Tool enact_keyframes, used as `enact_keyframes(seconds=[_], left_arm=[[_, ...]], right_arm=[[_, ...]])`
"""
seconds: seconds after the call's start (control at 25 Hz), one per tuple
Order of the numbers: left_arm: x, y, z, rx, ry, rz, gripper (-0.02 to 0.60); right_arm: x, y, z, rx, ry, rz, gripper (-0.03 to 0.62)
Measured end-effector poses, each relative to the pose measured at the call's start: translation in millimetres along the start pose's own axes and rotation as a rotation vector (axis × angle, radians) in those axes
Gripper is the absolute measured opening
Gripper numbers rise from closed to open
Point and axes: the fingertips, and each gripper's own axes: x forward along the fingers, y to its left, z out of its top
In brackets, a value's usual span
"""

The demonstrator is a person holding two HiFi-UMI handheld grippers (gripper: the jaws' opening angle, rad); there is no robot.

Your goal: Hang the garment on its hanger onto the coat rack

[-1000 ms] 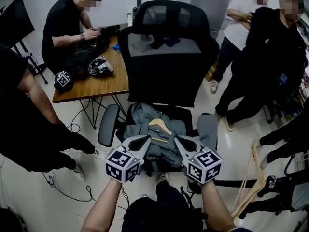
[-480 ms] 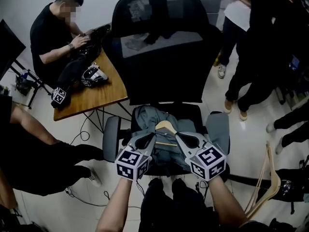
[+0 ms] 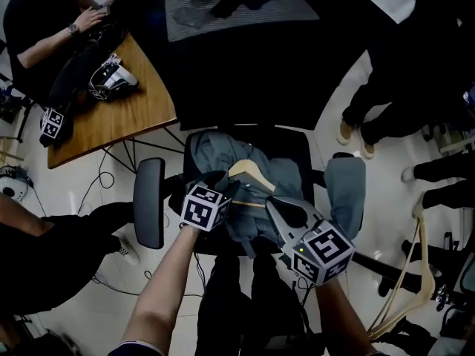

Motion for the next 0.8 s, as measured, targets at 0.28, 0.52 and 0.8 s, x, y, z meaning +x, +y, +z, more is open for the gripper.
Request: enact_keyframes(seconds=[0.28, 0.52, 0.8], left_arm=[[76.2, 41.7, -54.2, 0.003, 0.263, -0.083, 0.304], [90.4, 61.2, -87.1, 0.017, 0.419, -0.153, 0.256], [108.6, 55.5, -110.5, 0.132, 0.561, -0.268, 0.229]], right_arm=[[7.2, -23.8, -33.4, 0.076, 0.023, -0.070, 0.005], [7.3, -38.5, -48.0, 0.113, 0.025, -0.114, 0.005], [12.6, -44.0, -50.5, 0.130, 0.023, -0.147, 0.005]])
